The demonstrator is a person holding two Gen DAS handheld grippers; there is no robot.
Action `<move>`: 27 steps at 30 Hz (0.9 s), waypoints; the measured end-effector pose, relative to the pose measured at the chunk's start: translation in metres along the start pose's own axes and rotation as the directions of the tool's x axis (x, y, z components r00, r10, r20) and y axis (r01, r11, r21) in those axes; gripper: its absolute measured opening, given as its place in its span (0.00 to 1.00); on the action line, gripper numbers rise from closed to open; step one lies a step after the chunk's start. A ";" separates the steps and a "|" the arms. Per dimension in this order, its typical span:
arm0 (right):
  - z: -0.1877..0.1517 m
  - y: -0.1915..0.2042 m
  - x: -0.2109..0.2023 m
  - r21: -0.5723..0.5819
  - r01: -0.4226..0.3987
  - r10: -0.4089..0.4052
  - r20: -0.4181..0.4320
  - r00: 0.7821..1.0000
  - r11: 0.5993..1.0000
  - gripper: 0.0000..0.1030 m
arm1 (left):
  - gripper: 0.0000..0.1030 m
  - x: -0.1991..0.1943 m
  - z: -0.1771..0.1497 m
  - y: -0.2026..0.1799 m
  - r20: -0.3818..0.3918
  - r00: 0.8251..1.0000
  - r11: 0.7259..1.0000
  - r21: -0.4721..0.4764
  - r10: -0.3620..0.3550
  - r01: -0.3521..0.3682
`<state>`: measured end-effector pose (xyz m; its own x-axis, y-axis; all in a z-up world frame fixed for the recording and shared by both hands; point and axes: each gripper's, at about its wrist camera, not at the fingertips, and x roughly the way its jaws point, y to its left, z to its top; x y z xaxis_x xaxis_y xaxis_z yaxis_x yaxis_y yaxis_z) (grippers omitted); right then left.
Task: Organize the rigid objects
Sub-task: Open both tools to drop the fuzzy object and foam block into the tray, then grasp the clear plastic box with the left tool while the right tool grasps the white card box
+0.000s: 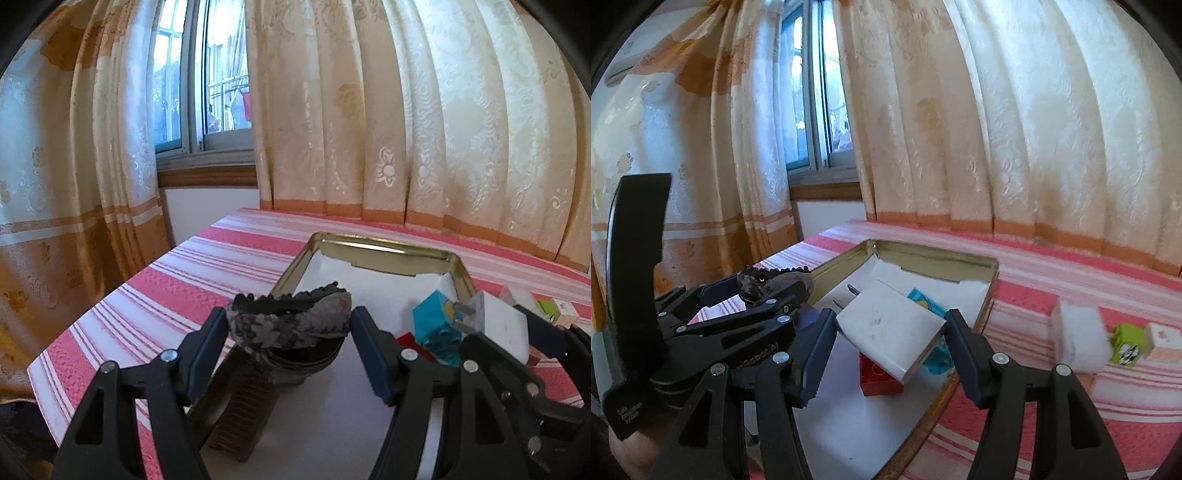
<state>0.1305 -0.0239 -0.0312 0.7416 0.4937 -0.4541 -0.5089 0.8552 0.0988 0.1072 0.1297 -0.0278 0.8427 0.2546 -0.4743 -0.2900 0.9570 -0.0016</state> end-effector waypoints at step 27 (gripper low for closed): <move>-0.018 -0.077 -0.059 0.145 0.042 -0.042 -0.005 0.999 0.988 0.72 | 0.92 -0.043 0.004 -0.076 0.032 0.992 0.991 0.066 -0.121 0.119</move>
<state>0.1183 -0.1214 -0.0278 0.7601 0.4565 -0.4624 -0.4081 0.8892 0.2070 0.0946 0.0460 -0.0039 0.8858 0.1411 -0.4420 -0.1572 0.9876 0.0003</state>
